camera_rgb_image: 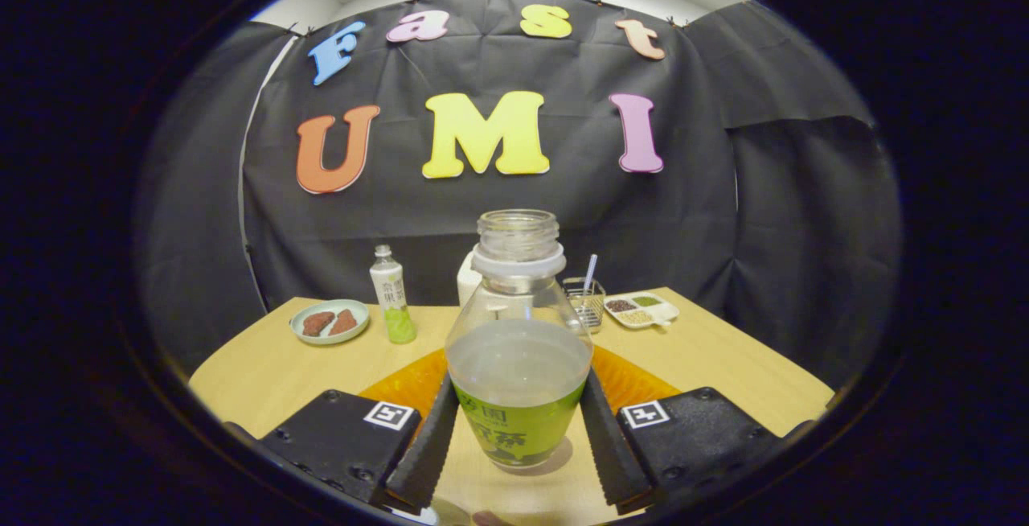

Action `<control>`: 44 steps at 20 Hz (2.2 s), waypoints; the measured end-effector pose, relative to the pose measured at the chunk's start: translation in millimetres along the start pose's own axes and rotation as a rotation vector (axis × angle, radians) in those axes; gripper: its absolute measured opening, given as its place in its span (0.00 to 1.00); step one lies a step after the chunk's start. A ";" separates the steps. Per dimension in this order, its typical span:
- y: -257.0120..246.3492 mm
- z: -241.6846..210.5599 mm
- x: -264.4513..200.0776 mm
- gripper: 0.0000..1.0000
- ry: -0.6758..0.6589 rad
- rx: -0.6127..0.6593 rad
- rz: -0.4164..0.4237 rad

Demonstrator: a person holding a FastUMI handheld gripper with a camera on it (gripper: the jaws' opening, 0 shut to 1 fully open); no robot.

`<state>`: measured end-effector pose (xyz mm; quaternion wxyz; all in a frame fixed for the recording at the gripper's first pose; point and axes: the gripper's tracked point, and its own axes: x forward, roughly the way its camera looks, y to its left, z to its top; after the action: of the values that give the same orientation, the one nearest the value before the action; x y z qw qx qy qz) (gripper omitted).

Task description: Take the bottle from table, then pour the juice into the cup, finally place the bottle on the coaster

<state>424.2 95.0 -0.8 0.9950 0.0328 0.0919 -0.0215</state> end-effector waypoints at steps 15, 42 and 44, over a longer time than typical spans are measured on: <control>-13.0 -65.0 48.4 0.82 -0.013 0.001 -0.039; -76.0 46.4 -206.8 1.00 -0.165 -0.034 0.023; -102.0 39.6 -227.3 1.00 -0.144 -0.056 -0.011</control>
<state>203.1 -1.1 73.7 0.9994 0.0031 0.0209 -0.0265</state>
